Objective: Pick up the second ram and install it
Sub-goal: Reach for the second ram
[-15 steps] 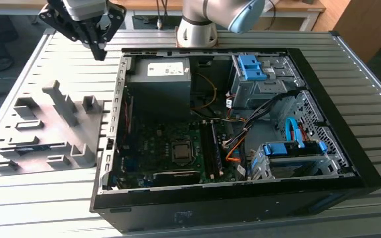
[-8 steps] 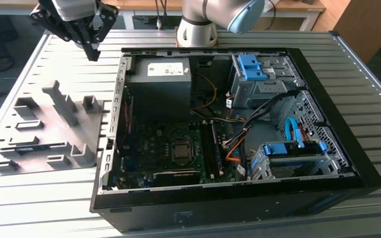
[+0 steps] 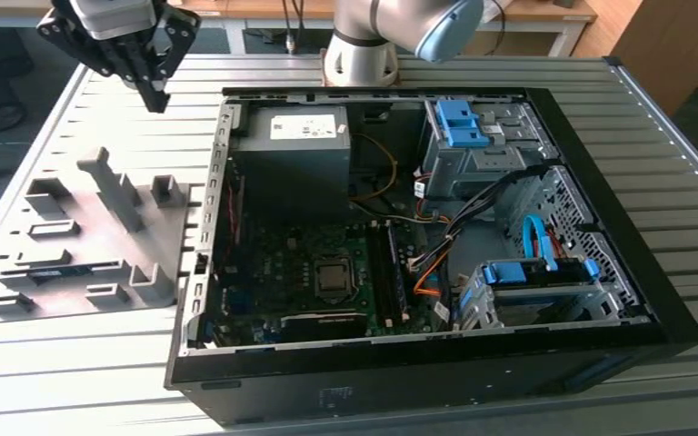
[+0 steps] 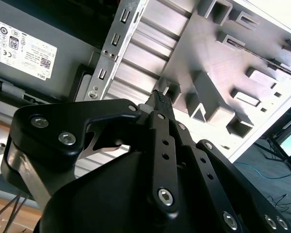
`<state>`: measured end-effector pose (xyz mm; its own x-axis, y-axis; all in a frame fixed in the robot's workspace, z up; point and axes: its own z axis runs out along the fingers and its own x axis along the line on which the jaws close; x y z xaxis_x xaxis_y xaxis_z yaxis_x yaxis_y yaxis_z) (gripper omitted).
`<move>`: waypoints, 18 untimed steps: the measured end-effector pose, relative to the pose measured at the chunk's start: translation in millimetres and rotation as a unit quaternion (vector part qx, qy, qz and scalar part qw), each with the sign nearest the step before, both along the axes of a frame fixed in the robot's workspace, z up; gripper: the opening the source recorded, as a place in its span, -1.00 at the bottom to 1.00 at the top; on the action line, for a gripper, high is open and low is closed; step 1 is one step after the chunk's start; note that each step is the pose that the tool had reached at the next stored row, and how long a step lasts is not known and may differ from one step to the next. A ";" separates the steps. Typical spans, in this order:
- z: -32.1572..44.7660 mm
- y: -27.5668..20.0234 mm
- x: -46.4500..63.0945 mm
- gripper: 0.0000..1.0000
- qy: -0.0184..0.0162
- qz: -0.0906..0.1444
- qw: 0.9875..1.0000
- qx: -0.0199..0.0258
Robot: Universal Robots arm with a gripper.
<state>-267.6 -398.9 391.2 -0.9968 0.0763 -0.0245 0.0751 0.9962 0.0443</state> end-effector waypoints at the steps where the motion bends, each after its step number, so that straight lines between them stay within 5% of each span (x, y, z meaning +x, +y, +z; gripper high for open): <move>1: -0.1 0.0 -1.5 -0.80 0.000 0.000 1.000 0.000; 18: -1.2 0.0 -30.9 -0.80 0.000 0.000 1.000 0.000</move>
<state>-298.5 -398.9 390.0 -0.9968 0.0762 -0.0245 0.0751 0.9962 0.0442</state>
